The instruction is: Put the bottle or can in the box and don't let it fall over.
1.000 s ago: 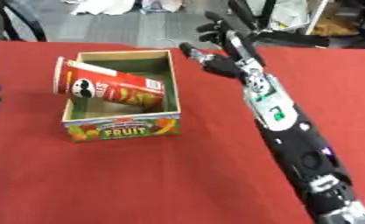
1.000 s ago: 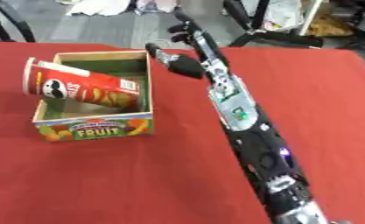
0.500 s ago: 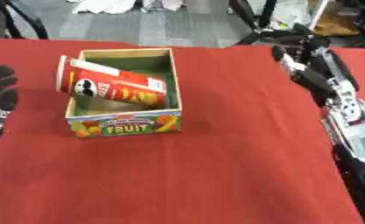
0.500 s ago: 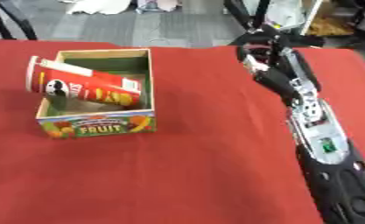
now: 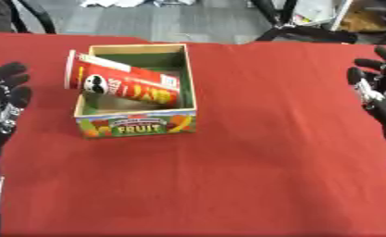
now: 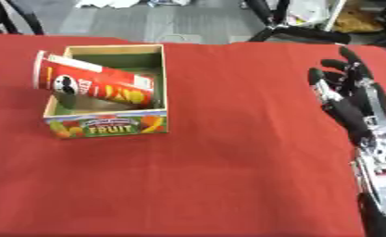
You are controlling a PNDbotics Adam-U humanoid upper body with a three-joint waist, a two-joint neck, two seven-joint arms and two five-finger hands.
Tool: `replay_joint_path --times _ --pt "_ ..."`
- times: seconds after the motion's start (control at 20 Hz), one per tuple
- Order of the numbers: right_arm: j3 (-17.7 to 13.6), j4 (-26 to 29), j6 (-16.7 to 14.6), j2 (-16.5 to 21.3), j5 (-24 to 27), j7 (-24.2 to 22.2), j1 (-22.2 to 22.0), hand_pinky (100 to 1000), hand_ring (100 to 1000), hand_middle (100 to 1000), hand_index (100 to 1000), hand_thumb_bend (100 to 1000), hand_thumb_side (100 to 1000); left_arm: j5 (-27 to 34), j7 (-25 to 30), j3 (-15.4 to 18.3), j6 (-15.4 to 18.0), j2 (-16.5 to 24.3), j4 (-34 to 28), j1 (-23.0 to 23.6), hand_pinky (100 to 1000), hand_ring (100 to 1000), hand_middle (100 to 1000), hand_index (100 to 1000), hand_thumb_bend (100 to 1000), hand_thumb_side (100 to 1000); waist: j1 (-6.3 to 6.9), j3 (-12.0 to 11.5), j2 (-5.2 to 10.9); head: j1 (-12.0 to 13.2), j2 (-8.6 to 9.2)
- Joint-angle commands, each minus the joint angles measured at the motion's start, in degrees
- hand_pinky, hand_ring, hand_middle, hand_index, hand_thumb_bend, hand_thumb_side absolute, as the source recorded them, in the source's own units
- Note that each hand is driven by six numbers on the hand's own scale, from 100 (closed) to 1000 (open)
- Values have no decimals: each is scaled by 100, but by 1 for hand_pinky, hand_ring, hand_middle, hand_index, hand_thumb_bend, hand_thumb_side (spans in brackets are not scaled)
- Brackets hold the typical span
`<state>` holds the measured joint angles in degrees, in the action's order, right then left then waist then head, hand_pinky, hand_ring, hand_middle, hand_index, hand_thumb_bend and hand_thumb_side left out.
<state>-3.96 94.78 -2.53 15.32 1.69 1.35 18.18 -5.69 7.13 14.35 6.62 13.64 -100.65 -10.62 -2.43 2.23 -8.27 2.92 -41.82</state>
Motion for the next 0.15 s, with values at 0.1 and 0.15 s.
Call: replay_joint_path --times 0.1,0.15 --pt "-102 208 -59 -65 -60 21 -72 872 788 794 972 316 409 -5 10 21 11 110 -68 -30 864 861 819 886 656 720 32 35 123 34 -79" --pt "-114 208 -62 -84 -62 31 -100 872 789 795 971 315 408 -3 13 18 12 109 -67 -29 864 861 819 886 655 721 37 42 126 44 -96"
